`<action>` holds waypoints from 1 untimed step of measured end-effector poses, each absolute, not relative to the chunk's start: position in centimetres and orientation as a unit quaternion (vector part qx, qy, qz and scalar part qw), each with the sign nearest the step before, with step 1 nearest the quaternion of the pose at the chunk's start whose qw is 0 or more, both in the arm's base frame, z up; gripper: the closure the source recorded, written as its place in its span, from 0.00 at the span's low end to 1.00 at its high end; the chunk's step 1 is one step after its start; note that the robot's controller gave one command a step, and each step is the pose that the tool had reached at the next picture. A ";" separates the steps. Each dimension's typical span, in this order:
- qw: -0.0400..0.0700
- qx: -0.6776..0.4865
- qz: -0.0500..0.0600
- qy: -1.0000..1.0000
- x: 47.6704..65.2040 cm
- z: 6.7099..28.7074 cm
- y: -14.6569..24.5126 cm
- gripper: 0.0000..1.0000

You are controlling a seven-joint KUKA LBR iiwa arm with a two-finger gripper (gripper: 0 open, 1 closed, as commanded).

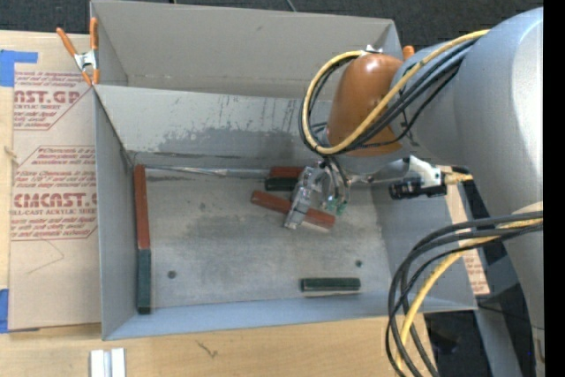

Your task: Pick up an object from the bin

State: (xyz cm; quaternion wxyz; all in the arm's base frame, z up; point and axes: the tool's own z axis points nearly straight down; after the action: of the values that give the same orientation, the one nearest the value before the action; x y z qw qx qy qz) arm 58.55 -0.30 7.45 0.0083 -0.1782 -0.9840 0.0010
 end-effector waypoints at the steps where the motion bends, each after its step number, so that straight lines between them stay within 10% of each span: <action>1: 0.006 -0.178 0.001 -0.984 58.5 9.4 -0.3 1.00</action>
Offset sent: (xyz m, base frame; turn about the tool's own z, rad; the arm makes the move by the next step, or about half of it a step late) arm 0.0002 0.0000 0.0387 -0.0001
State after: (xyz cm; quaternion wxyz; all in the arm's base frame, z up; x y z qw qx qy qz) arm 58.45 -0.29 9.41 0.0058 -0.1784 -0.9839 0.0009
